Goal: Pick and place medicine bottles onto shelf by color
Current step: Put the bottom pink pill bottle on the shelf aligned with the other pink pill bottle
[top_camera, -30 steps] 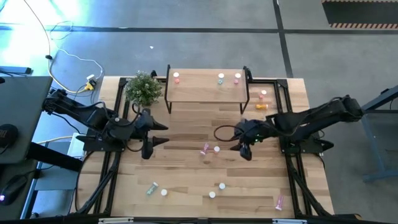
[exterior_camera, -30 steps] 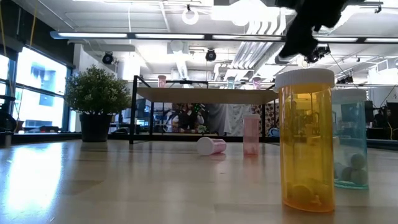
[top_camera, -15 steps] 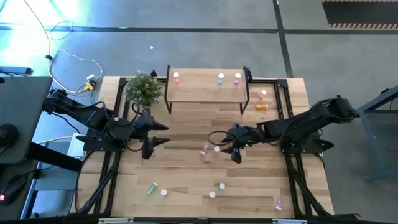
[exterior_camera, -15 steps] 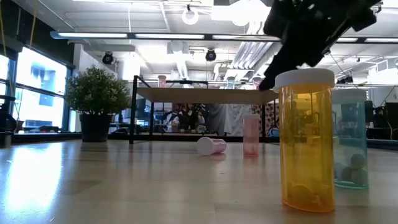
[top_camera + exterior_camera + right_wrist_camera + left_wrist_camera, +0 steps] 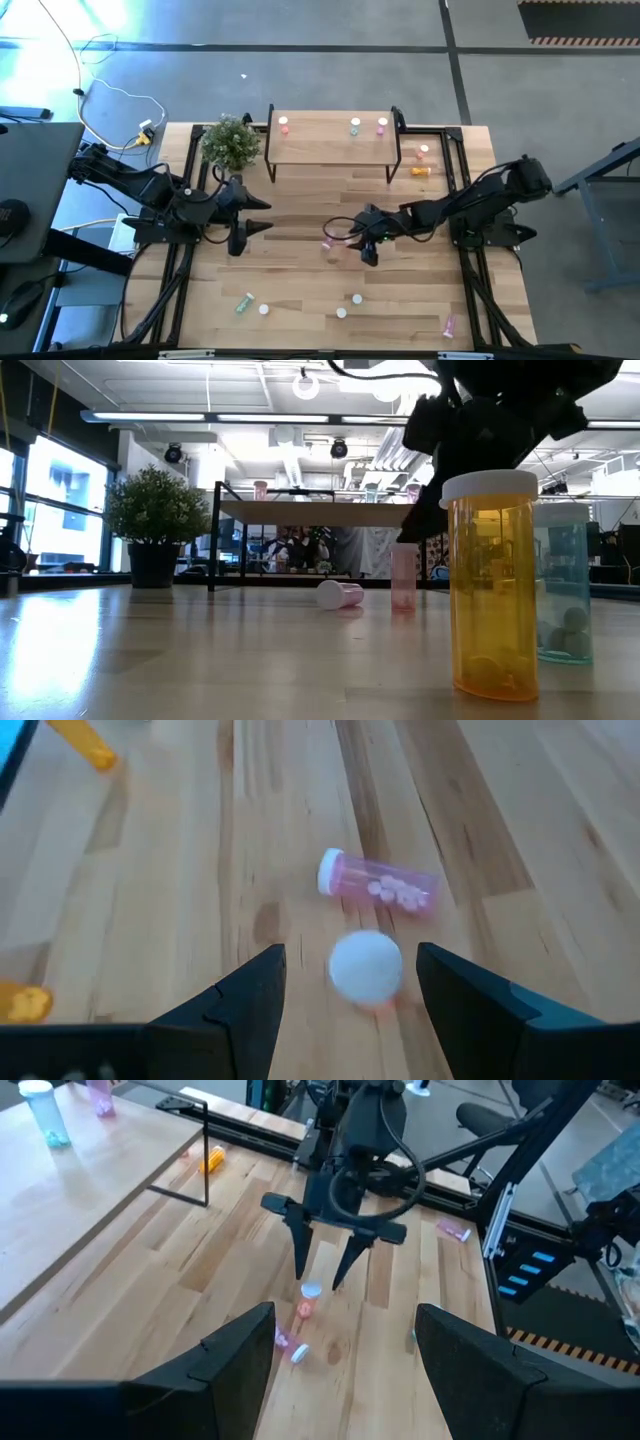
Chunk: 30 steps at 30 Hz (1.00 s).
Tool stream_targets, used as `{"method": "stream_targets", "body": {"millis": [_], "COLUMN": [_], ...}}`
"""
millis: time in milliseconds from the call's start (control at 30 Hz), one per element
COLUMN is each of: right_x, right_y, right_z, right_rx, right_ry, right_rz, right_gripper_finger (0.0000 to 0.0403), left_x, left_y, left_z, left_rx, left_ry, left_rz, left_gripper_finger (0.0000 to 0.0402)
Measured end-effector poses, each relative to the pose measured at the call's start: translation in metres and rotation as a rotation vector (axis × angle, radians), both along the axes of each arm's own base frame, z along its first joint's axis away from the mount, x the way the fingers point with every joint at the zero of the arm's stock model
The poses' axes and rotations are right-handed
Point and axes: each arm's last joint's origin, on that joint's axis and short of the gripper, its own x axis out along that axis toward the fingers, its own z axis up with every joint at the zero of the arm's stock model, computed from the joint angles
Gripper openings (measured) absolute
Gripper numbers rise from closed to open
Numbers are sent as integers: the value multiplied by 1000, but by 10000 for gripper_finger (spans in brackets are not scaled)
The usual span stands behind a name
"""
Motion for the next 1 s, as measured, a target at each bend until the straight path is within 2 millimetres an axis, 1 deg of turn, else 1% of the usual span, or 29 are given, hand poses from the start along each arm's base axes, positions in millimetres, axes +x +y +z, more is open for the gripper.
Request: {"method": "stream_targets", "body": {"millis": [267,367,467,667,767,867,1000], "right_x": [8,11,15,13,13,13,14], "right_y": [2,2,3,2,2,2,2], "right_z": [-14,-16,-13,-15,-15,-15,-14], "right_rx": [-3,-5,-5,-25,-24,-11,-7], "right_ry": [15,24,10,48,52,51,56], "right_rz": [0,0,-3,-16,-18,-30,-34], "right_gripper_finger": [216,210,193,133,112,102,104], "left_x": [0,0,0,0,0,0,0], "left_y": [0,0,0,0,0,0,0], "left_z": [0,0,0,0,0,0,0], "left_rx": [0,0,0,0,0,5,12], "left_ry": [-1,1,1,1,2,3,4], "left_rz": [0,0,0,0,0,-3,-6], "left_gripper_finger": [231,231,231,231,231,231,231]}}
